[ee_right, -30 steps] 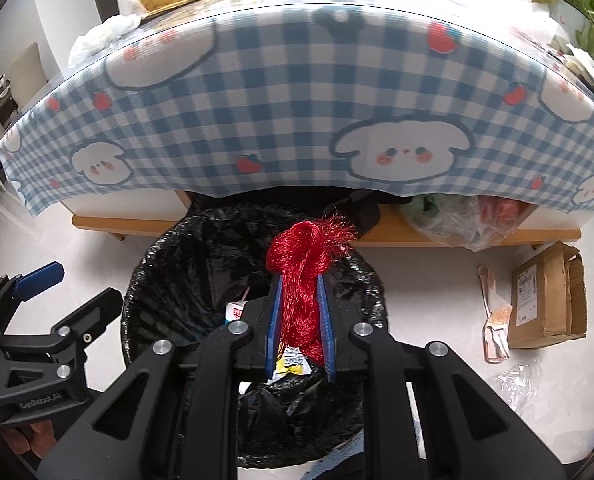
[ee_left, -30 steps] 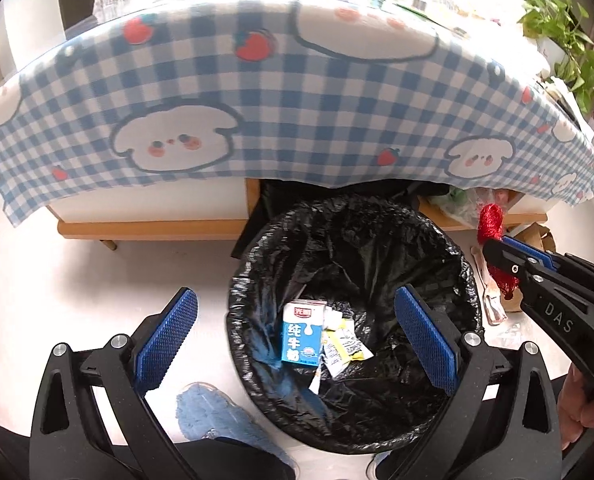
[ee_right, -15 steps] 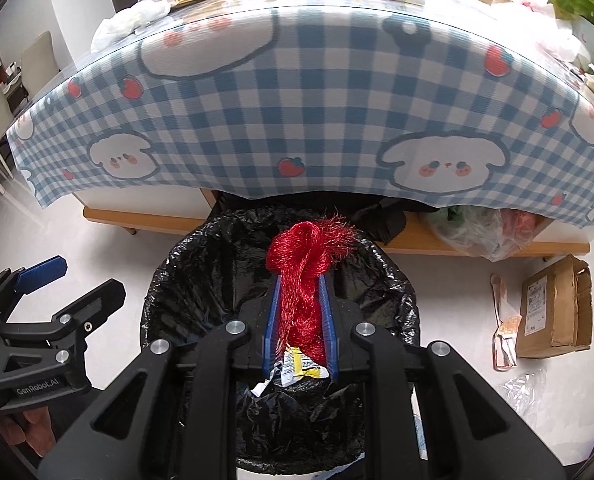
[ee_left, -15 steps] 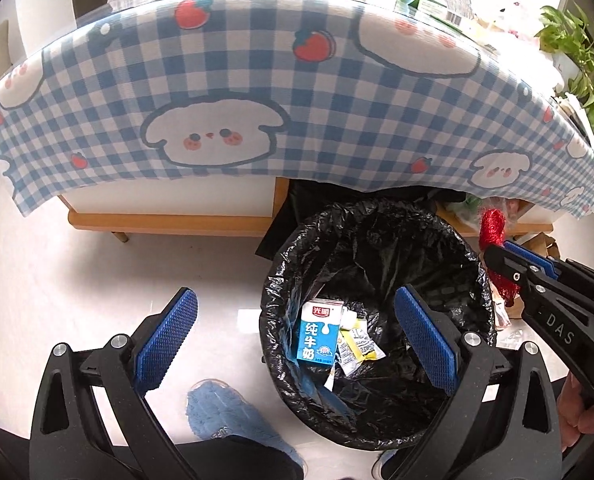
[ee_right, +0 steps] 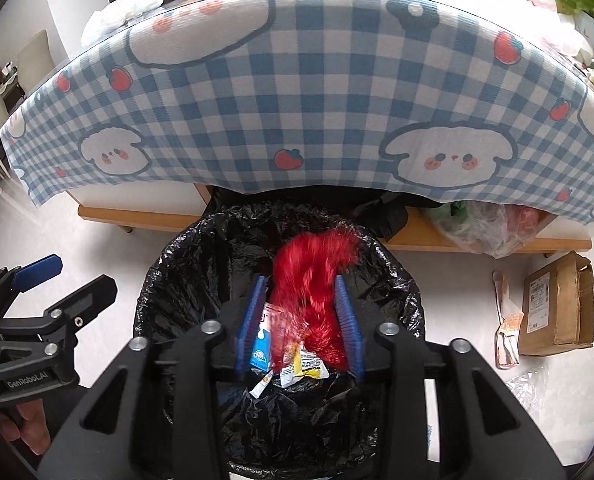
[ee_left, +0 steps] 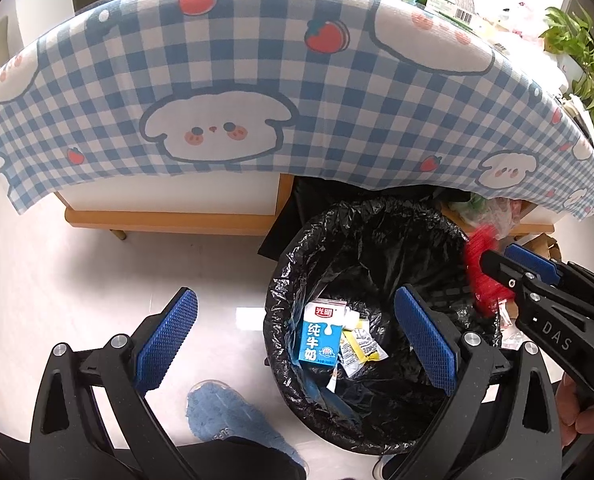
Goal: Collect trash
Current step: 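Open the right tool to drop the red mesh net into the bin, then raise both open tools from the bin back toward the table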
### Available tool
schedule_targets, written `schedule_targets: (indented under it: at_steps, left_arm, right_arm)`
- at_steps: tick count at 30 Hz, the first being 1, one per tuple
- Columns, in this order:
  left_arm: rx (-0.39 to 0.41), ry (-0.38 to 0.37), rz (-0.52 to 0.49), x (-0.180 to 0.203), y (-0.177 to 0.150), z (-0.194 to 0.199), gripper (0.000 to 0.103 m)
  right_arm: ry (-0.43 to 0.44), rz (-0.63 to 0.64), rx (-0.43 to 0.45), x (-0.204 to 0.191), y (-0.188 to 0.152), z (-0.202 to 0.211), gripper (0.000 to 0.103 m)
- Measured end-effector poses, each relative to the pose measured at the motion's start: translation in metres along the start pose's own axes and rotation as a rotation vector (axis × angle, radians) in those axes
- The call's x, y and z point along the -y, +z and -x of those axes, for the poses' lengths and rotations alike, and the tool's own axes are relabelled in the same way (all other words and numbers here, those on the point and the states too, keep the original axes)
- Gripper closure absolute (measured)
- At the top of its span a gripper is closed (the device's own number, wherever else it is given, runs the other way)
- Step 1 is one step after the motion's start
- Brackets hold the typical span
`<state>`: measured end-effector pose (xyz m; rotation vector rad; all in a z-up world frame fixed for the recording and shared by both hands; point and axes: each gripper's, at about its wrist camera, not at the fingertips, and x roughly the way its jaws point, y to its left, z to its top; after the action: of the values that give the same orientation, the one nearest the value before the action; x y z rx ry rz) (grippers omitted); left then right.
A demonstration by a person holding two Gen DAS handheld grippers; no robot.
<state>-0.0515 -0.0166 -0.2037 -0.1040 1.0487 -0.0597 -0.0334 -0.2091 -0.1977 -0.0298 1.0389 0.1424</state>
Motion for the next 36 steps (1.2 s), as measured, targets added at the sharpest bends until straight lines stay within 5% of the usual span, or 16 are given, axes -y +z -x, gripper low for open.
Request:
schedule_targets:
  at_steps: [16, 36]
  left_arm:
    - [0.041, -0.029, 0.017, -0.001, 0.017, 0.031, 0.006]
    - [0.165, -0.048, -0.016, 0.012, 0.068, 0.093, 0.006]
  right_arm:
    - [-0.016, 0.002, 0.132, 0.008, 0.024, 0.049, 0.015]
    - [-0.087, -0.012, 0.277, 0.031, 0.074, 0.111, 0.008]
